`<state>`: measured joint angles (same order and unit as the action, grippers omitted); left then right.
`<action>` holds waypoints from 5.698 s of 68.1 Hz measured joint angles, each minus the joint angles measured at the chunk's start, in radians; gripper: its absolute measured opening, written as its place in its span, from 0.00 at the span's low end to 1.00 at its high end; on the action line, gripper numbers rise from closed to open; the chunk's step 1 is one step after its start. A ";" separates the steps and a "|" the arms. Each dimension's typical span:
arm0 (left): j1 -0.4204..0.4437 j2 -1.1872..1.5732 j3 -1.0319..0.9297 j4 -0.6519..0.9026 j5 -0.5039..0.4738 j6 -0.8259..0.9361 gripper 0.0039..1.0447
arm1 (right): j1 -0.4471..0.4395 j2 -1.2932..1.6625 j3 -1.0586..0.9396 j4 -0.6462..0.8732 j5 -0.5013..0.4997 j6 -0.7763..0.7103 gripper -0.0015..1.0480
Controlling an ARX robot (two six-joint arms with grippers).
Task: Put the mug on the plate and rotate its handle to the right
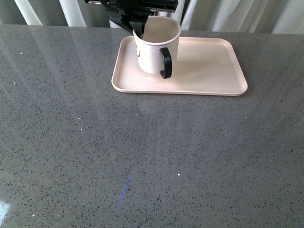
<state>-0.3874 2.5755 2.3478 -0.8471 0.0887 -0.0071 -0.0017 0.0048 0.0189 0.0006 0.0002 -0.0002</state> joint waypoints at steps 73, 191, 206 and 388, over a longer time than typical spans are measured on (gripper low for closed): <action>-0.022 0.048 0.022 0.014 0.028 -0.038 0.63 | 0.000 0.000 0.000 0.000 0.000 0.000 0.91; 0.384 -1.557 -2.220 1.727 -0.089 0.002 0.01 | 0.000 0.000 0.000 0.000 0.000 0.000 0.91; 0.384 -1.648 -2.303 1.711 -0.089 0.002 0.01 | 0.000 0.000 0.000 0.000 0.000 0.000 0.91; 0.385 -2.559 -2.334 0.847 -0.089 0.003 0.91 | -0.076 1.143 0.581 -0.016 -0.351 -0.334 0.91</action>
<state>-0.0025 0.0162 0.0135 -0.0002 0.0002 -0.0040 -0.0780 1.1473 0.6003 -0.0151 -0.3504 -0.3344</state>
